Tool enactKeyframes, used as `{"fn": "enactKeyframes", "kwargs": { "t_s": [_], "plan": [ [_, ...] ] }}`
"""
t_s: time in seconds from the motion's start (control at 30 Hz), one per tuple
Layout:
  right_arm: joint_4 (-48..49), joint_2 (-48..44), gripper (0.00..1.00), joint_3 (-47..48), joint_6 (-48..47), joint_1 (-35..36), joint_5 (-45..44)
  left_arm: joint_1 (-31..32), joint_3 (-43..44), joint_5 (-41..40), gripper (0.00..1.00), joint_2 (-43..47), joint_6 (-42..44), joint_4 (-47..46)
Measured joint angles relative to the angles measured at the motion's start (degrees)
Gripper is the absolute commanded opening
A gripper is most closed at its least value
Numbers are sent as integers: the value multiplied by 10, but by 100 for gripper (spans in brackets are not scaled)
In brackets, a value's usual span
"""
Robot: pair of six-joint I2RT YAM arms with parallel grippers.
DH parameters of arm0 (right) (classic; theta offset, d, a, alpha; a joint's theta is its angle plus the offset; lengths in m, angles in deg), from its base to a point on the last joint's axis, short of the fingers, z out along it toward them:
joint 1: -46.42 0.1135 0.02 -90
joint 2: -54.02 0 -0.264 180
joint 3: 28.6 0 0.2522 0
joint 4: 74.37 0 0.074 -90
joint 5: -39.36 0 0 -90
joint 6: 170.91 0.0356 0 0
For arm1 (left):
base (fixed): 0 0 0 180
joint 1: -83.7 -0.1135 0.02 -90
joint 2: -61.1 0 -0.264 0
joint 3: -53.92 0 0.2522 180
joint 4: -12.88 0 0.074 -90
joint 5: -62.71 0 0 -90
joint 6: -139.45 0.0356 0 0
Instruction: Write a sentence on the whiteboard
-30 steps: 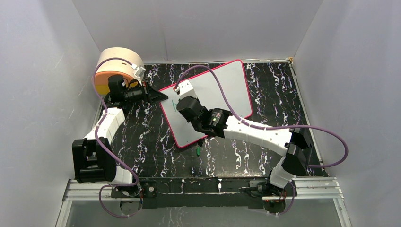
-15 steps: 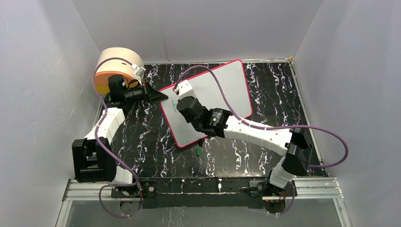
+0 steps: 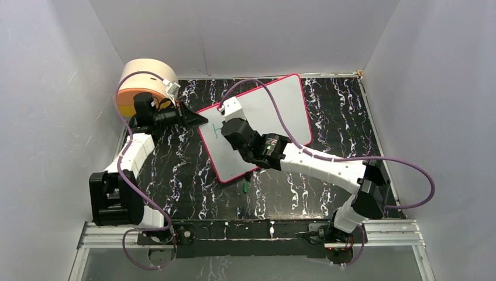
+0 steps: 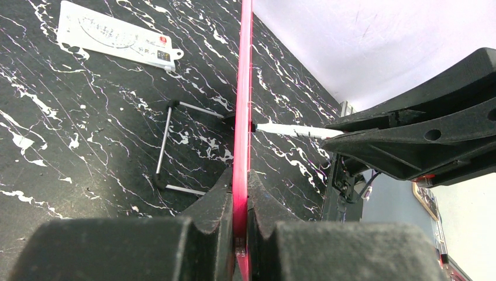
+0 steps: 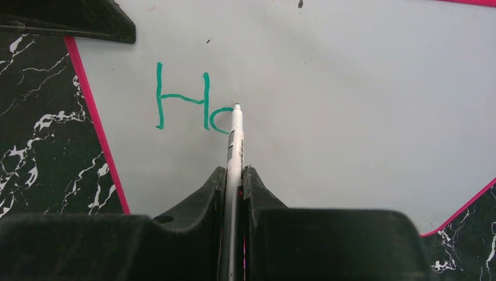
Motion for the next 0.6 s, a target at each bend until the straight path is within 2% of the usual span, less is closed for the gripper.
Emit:
{"fn": "enactKeyframes", "kwargs": {
  "t_s": [0.6],
  "plan": [
    [-4, 0, 0, -7, 5, -11, -1, 0, 0, 0, 0, 0, 0, 0]
  ]
}}
